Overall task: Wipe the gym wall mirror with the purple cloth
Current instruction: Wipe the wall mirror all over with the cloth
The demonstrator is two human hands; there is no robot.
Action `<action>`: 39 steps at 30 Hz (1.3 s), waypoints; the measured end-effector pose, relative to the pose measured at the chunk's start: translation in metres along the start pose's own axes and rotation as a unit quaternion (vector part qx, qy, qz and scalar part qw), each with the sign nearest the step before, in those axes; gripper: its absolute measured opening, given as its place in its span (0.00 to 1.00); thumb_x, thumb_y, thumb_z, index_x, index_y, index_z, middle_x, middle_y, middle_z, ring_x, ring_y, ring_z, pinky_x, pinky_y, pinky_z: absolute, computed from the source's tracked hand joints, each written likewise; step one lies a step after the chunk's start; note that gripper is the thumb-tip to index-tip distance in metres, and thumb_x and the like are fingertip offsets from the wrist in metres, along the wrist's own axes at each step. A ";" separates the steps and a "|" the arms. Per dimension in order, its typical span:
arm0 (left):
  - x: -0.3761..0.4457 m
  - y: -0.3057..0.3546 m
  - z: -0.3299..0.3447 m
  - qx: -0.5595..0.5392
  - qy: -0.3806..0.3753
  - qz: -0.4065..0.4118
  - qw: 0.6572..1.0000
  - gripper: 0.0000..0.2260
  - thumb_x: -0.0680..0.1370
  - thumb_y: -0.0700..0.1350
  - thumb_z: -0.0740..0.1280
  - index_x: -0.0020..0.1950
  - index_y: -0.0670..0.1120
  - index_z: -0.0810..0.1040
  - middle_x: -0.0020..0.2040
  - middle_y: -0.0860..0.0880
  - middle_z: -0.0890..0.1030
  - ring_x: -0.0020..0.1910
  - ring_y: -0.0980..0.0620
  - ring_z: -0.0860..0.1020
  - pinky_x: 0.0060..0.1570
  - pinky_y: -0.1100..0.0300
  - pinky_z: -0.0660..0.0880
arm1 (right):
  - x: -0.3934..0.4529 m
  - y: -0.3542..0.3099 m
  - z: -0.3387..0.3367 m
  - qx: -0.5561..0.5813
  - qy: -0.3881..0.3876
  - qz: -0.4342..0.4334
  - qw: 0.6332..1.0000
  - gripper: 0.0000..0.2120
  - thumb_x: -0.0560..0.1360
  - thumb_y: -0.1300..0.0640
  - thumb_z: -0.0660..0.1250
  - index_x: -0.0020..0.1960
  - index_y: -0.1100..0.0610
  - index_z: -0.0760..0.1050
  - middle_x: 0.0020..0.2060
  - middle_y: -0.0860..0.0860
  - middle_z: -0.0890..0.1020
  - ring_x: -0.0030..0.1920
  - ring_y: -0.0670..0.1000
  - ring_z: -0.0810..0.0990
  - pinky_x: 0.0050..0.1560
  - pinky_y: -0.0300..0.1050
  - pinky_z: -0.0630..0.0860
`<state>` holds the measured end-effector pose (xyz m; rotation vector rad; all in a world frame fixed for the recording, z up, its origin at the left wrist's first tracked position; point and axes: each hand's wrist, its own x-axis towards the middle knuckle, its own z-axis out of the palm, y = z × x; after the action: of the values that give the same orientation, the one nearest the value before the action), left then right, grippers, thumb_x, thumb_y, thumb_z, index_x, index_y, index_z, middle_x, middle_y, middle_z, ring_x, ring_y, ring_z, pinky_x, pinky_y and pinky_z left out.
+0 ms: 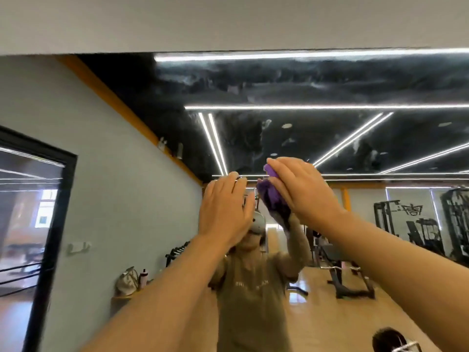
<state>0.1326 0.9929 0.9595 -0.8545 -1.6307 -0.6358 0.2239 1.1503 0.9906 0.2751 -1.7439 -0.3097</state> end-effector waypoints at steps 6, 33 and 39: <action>0.050 -0.018 0.007 0.009 0.023 -0.039 0.999 0.24 0.85 0.54 0.55 0.80 0.49 0.60 0.81 0.49 0.57 0.80 0.50 0.54 0.79 0.54 0.50 | 0.078 0.030 0.024 -0.053 0.114 0.014 0.992 0.19 0.82 0.53 0.58 0.63 0.66 0.77 0.56 0.61 0.82 0.56 0.62 0.81 0.59 0.58 0.77; 0.100 -0.073 0.079 0.119 0.170 0.044 0.977 0.26 0.82 0.55 0.53 0.77 0.45 0.69 0.77 0.44 0.68 0.77 0.45 0.65 0.77 0.45 0.59 | 0.207 0.069 0.064 -0.008 0.005 0.061 0.998 0.24 0.87 0.54 0.48 0.82 0.57 0.52 0.82 0.51 0.52 0.81 0.50 0.44 0.77 0.41 0.41; 0.099 -0.071 0.075 0.097 0.123 0.032 0.987 0.29 0.82 0.58 0.44 0.81 0.50 0.53 0.82 0.48 0.54 0.81 0.49 0.49 0.77 0.49 0.43 | 0.173 0.126 0.044 -0.013 0.063 0.186 0.980 0.25 0.86 0.56 0.49 0.81 0.62 0.53 0.82 0.55 0.53 0.82 0.54 0.47 0.81 0.50 0.45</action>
<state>0.0212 1.0290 1.0413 -0.6560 -1.4103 -0.5074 0.1462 1.2100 1.1861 -0.0526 -1.6255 -0.0416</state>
